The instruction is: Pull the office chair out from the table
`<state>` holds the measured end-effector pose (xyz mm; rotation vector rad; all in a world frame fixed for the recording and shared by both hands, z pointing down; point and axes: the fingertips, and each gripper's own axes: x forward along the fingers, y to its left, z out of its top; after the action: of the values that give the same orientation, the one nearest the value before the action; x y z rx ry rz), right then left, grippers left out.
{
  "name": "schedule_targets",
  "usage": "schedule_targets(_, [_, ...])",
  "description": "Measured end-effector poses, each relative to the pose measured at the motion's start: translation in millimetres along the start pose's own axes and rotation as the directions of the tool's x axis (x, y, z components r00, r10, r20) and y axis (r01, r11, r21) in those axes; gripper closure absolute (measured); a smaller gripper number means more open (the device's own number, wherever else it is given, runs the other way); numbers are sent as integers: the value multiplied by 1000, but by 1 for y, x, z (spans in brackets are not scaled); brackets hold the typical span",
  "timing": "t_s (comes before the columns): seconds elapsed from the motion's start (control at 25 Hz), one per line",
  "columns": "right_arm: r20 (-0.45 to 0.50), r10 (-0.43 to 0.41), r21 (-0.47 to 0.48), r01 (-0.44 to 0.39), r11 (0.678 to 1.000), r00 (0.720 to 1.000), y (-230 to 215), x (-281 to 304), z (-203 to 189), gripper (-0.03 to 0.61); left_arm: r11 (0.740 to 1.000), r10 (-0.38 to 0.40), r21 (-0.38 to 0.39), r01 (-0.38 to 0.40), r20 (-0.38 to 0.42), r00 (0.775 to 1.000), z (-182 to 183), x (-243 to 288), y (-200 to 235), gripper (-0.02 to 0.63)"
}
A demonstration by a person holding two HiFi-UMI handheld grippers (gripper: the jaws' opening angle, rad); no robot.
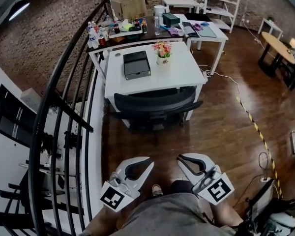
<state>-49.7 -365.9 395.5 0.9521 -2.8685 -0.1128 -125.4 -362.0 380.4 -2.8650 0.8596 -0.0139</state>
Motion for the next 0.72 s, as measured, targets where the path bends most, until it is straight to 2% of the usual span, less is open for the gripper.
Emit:
schedule_targets(0.24, [-28, -16, 26, 17, 1000, 999, -34, 20, -9, 565, 1000, 18, -2, -18, -19, 1000, -12, 15, 35, 614])
schedule_targets(0.44, [9, 15, -9, -15, 1000, 1000, -72, 51, -9, 565, 997, 82, -7, -82, 15, 997, -16, 38, 79, 614])
schedule_targets(0.72, [0, 11, 7, -11, 1000, 1000, -118, 73, -21, 565, 994, 106, -24, -107, -24, 994, -36, 64, 113, 614])
